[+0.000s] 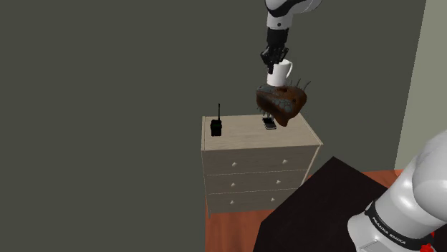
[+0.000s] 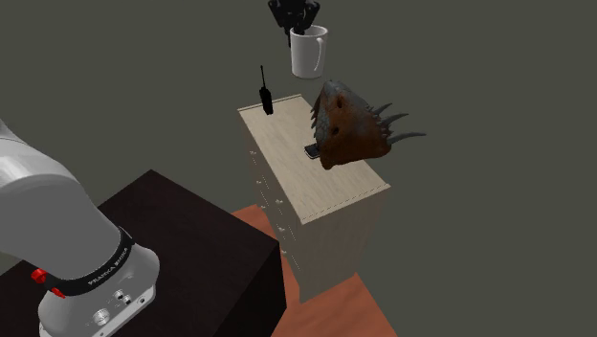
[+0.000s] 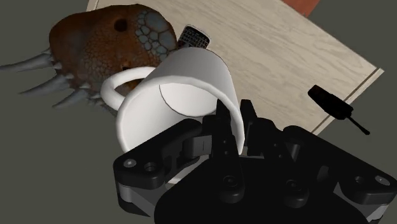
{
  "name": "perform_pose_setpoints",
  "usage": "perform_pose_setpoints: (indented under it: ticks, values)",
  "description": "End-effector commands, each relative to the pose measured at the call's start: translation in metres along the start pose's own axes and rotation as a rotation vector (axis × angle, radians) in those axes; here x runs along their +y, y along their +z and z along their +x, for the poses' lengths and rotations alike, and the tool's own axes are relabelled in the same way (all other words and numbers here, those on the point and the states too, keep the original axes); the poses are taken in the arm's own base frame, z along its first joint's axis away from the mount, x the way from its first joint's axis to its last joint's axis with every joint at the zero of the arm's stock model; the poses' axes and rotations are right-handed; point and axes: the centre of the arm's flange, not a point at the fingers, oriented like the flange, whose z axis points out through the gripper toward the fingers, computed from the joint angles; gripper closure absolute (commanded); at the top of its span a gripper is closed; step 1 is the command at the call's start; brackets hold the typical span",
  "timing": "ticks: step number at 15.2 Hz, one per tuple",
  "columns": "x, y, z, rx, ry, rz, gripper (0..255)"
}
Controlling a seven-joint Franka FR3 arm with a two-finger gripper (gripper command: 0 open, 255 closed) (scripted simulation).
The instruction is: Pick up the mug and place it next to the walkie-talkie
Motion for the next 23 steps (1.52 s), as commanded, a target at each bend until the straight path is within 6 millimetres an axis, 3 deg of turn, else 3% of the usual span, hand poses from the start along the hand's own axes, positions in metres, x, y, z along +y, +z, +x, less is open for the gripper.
perform_pose_setpoints:
  ticks: [1, 14, 23]
  values:
    - [-0.02, -0.001, 0.02, 0.0, 0.0, 0.001, 255]
    - [-0.142, -0.006, 0.14, 0.0, 0.0, 0.001, 255]
    - [-0.147, 0.036, 0.141, 0.0, 0.0, 0.001, 255]
